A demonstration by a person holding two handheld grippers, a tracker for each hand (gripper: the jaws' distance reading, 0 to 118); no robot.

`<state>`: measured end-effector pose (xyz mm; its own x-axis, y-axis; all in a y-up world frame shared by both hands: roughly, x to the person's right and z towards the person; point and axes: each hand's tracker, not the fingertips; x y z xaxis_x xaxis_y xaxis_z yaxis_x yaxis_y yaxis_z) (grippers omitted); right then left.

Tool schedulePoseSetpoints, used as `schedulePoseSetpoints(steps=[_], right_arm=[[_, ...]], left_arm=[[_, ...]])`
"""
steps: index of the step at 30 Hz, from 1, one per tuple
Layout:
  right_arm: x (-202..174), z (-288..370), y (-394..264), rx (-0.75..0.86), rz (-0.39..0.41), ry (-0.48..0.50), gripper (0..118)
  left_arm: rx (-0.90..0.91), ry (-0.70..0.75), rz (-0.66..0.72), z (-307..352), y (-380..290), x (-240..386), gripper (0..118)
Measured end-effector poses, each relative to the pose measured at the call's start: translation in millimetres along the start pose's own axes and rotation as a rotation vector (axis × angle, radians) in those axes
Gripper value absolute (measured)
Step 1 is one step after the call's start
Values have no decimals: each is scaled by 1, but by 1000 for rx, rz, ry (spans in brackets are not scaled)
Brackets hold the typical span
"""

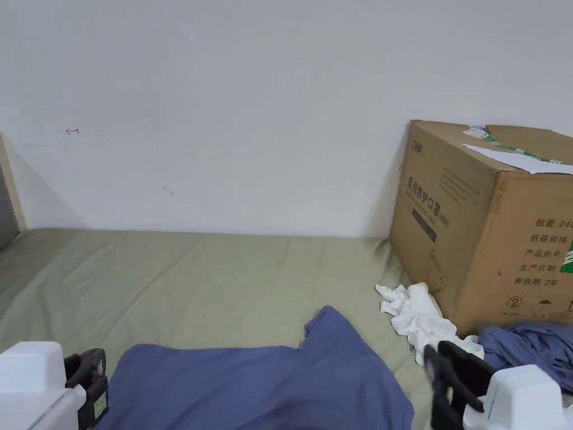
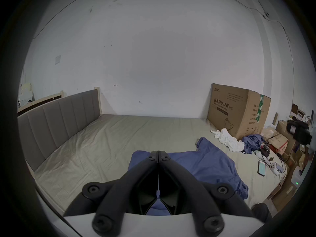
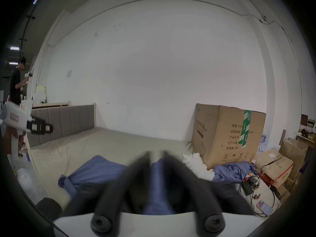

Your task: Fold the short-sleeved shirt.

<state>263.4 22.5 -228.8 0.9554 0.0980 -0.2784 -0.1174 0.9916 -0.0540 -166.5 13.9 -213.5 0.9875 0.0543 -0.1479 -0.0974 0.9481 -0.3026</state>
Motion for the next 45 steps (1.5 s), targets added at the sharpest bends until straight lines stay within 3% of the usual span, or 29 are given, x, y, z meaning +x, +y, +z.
schedulePoseSetpoints(steps=[2,3,5,6,7,8,9,10,11,14,16,20,22,23,26,27,28,29,30,33,37,41,45], right_arm=[[-4,-1,-3,-15,57,-65,0],[-4,-1,-3,-40,77,-40,0],[-4,1,-9,-28,52,-38,0],[-2,-3,-11,-39,26,-32,0],[0,-5,-13,-57,2,-21,0],[0,-5,-16,-58,-5,-23,0],[-1,-6,-19,-60,-3,-25,0],[1,-10,-20,-69,2,-25,0],[1,-12,-21,-81,7,-24,0],[2,-14,-22,-89,-16,-11,0],[1,-14,-22,-82,-24,-3,0],[3,-16,-23,-72,-13,22,0],[9,-22,-32,-125,-61,50,1],[13,-27,-38,-150,-83,68,4],[27,-45,-61,-306,-137,121,32],[32,-51,-71,-373,-150,136,36],[36,-57,-80,-431,-154,137,41],[40,-63,-91,-496,-155,151,48],[46,-68,-105,-558,-170,181,49],[59,-89,-145,-754,-238,225,49],[69,-115,-199,-930,-210,173,50],[72,-139,-252,-1127,-316,187,53],[71,-150,-276,-1139,-441,141,49]], left_arm=[[-31,-18,36,-4,-2,-12,1],[-43,-21,44,-7,-4,-18,1],[-60,6,50,-14,-9,-31,12],[-79,30,47,-20,-13,-39,25],[-100,49,45,-25,-17,-46,43],[-116,69,67,-34,-23,-56,71],[-145,87,98,-43,-30,-68,86],[-193,74,119,-55,-37,-78,96],[-292,23,156,-71,-47,-91,98],[-507,-44,269,-115,-89,-119,98],[-603,33,329,-140,-123,-131,96],[-762,25,308,-178,-176,-145,93],[-784,33,280,-187,-192,-139,93],[-800,46,236,-193,-199,-136,85],[-781,101,136,-194,-207,-123,69],[-771,86,133,-191,-204,-120,62],[-778,87,105,-191,-200,-118,47],[-782,77,94,-188,-197,-116,17],[-766,70,105,-186,-192,-117,3],[-756,26,218,-186,-182,-124,2],[-750,27,206,-188,-177,-122,2],[-761,33,202,-192,-179,-119,2],[-776,25,215,-192,-178,-116,2]])
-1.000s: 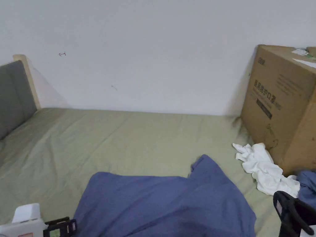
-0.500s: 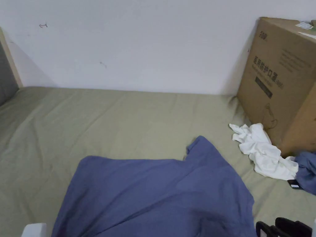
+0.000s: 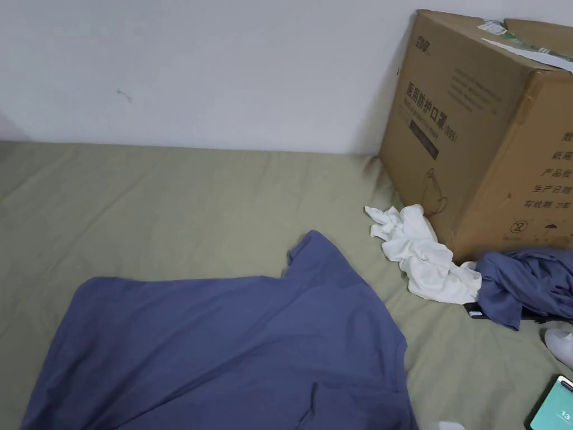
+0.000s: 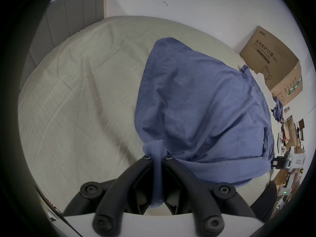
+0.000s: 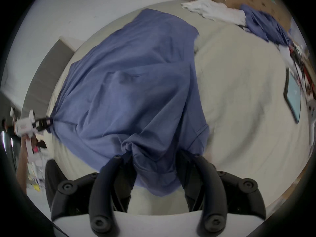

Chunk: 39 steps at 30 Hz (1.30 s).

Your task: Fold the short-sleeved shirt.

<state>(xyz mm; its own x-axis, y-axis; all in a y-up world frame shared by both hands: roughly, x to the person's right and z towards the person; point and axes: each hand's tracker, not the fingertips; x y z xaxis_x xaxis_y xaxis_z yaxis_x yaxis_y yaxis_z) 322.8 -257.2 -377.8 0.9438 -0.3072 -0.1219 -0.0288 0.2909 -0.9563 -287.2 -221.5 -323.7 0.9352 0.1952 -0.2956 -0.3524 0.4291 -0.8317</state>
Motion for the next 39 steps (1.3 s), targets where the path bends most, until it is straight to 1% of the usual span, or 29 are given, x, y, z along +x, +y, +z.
schedulePoseSetpoints(steps=[1,2,3,4,5,6,8,10,12,15,17,19,22,23,25,26,28,29,30,31,32,33,34,35,36,37,38,39], right_arm=[[0,2,0,10,-37,-4,43],[3,7,0,45,-66,14,24],[9,11,0,82,-103,77,4],[13,15,0,105,-162,130,4],[19,22,-3,117,-204,168,4],[21,27,-4,127,-213,199,4],[22,36,-3,136,-193,201,4],[24,46,-2,137,-201,225,4],[28,48,4,137,-272,290,4],[37,47,26,148,-361,360,4],[41,48,49,170,-414,381,4],[45,48,73,202,-425,383,4],[48,38,106,249,-433,318,4],[46,32,113,258,-410,273,4],[36,18,122,238,-335,188,4],[31,10,124,238,-304,138,4],[25,-4,123,237,-254,93,4],[19,-12,123,245,-232,59,4],[13,-19,121,246,-200,31,4],[9,-24,119,243,-170,6,5],[3,-29,116,230,-122,-44,8],[-6,-35,113,222,-67,-82,11],[-11,-39,109,221,-8,-99,13],[-17,-42,104,245,68,-131,13],[-23,-43,99,280,115,-167,14],[-28,-45,97,287,163,-191,14],[-32,-46,96,285,217,-213,14],[-36,-46,94,288,253,-234,14]], left_arm=[[-2,-3,6,1,1,0,2],[-10,-8,12,3,3,-1,2],[-18,-15,28,5,5,-3,2],[-17,-24,61,12,6,-1,2],[0,-42,87,19,8,-1,2],[9,-65,87,24,11,-2,2],[6,-67,84,30,19,0,2],[-6,-75,68,32,26,6,2],[-32,-81,54,29,37,10,2],[-41,-123,86,25,58,15,2],[-22,-143,126,21,78,15,2],[7,-147,145,18,96,19,2],[68,-79,164,3,116,23,2],[66,-91,171,-5,119,24,2],[42,-61,220,-24,119,26,2],[35,-53,203,-34,116,30,2],[25,38,131,-51,108,38,3],[33,73,123,-60,104,41,3],[38,59,133,-67,99,42,3],[45,59,137,-71,96,43,5],[67,72,159,-80,98,36,11],[88,59,170,-81,99,35,15],[93,63,175,-80,100,35,17],[94,61,169,-79,101,36,22],[96,55,155,-72,101,40,29],[100,51,135,-67,103,43,39],[108,44,112,-60,105,46,60],[141,53,93,-50,107,51,75]])
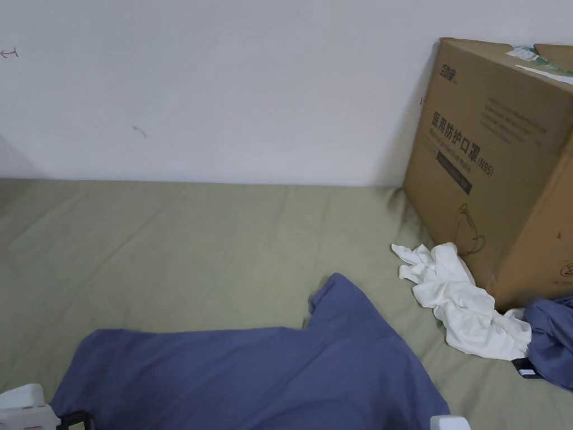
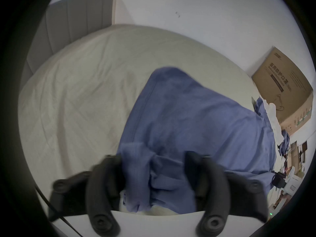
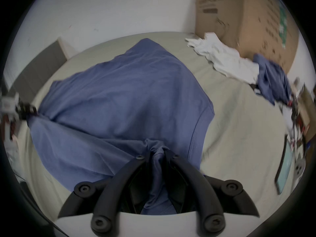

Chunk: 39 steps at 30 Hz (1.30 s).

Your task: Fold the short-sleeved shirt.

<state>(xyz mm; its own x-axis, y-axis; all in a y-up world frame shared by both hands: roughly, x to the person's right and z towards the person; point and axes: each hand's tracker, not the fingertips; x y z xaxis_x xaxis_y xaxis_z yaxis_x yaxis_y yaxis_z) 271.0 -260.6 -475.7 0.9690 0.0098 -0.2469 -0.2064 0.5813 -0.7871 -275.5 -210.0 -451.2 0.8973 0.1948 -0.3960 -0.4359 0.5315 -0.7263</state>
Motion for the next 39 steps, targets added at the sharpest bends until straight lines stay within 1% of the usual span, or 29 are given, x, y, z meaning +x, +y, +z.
schedulePoseSetpoints(steps=[1,2,4,6,8,10,13,16,18,20,21,25,28,29,30,31,32,33,34,35,36,37,38,39], right_arm=[[-2,0,0,-5,2,-6,14],[-4,0,1,-7,-12,-6,14],[-3,-1,0,-8,-42,-8,14],[-3,-2,-1,-3,-53,-10,14],[-5,-1,-4,10,-48,-17,13],[-7,-3,-7,23,-22,-27,13],[-9,-2,-9,33,-10,-37,13],[-9,-2,-11,47,-4,-41,13],[-12,-2,-13,60,10,-51,14],[-15,-1,-16,80,40,-68,14],[-17,-1,-19,95,48,-79,14],[-23,0,-25,123,80,-103,14],[-23,0,-23,122,75,-110,16],[-23,1,-23,125,81,-118,20],[-23,2,-23,141,99,-127,27],[-23,6,-22,156,134,-150,40],[-22,14,-22,177,160,-197,64],[-20,21,-22,200,158,-233,75],[-17,30,-24,264,91,-214,77],[-13,41,-26,320,31,-169,77],[-9,51,-27,348,-16,-138,77],[-5,59,-26,354,-46,-104,77],[1,67,-26,356,-54,-74,77],[4,76,-25,366,-50,-64,77]], left_arm=[[35,9,-25,11,3,4,84],[76,6,-50,24,6,9,85],[152,-9,-98,49,12,20,85],[202,-28,-135,62,23,20,85],[242,-43,-156,79,33,29,85],[262,-51,-162,90,46,38,87],[286,-70,-146,87,75,45,89],[280,-26,-117,71,99,50,89],[307,-23,-74,73,101,56,88],[338,-81,-35,76,96,55,88],[345,-87,-30,76,92,56,88],[375,-31,-78,74,95,63,90],[341,-13,-111,43,116,63,93],[301,11,-112,29,123,66,93],[249,30,-120,9,131,64,93],[211,45,-117,-8,137,62,93],[169,76,-108,-29,142,60,93],[123,89,-108,-44,145,61,93],[95,78,-108,-60,147,59,93],[71,76,-111,-76,147,58,93],[56,86,-114,-90,147,57,93],[40,101,-130,-110,151,51,93],[27,123,-158,-124,150,51,93],[24,142,-192,-134,149,53,93]])
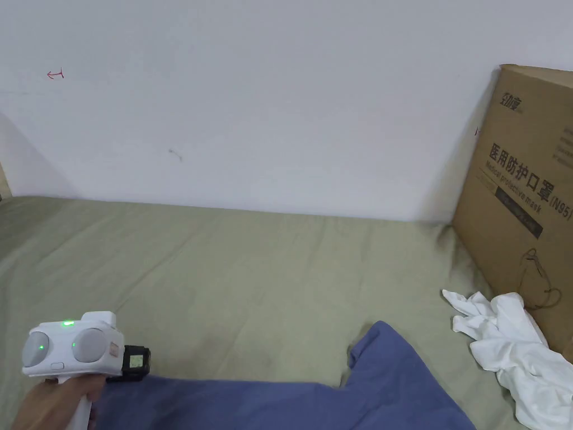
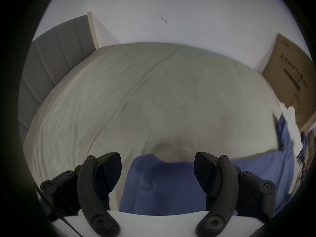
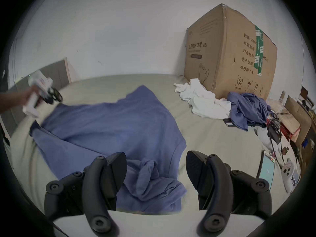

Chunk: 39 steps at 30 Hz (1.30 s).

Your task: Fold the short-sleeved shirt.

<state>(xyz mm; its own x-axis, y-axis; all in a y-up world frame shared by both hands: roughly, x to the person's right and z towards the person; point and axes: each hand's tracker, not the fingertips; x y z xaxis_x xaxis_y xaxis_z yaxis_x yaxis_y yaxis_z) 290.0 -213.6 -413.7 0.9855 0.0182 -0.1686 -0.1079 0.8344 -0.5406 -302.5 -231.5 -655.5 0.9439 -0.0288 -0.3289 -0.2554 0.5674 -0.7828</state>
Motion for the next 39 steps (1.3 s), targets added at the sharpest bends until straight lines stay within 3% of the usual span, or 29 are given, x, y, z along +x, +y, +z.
schedulePoseSetpoints(steps=[4,7,9,11,12,13,14,15,20,26,30,32,33,34,35,36,39], right_arm=[[8,24,24,52,76,-14,77],[20,35,50,66,89,9,77],[28,36,70,82,88,13,77],[37,28,87,100,68,20,77],[42,18,97,99,65,25,77],[44,7,107,82,68,21,77],[46,-6,118,62,75,9,77],[48,-23,126,67,85,14,77],[56,-134,163,-92,73,84,77],[48,-261,166,-220,9,71,77],[36,-304,150,-353,-114,149,74],[25,-310,137,-424,-129,167,65],[17,-309,131,-434,-67,121,58],[10,-300,132,-339,24,71,46],[4,-291,132,-348,43,86,19],[6,-287,132,-361,-15,111,0],[19,-272,138,-353,-232,259,0]], left_arm=[[-47,24,-118,-25,-7,10,93],[-28,-1,-69,-30,-13,3,91],[-29,-41,-30,-29,-14,-6,68],[-33,-39,-33,-24,-15,-5,65],[-26,-26,-65,-19,-13,-2,56],[-24,-15,-122,-14,-12,2,40],[-8,-1,-177,-2,-14,9,11],[10,2,-214,3,-16,13,1],[42,9,-262,23,-30,25,1],[73,-48,-175,41,-27,17,1],[85,-80,-101,48,-22,7,1],[92,-85,-112,53,-23,8,1],[102,-78,-125,55,-24,10,1],[109,-76,-147,56,-24,11,1],[118,-72,-160,59,-25,13,1],[120,-71,-158,62,-26,13,1],[140,-95,-127,73,-24,9,1]])
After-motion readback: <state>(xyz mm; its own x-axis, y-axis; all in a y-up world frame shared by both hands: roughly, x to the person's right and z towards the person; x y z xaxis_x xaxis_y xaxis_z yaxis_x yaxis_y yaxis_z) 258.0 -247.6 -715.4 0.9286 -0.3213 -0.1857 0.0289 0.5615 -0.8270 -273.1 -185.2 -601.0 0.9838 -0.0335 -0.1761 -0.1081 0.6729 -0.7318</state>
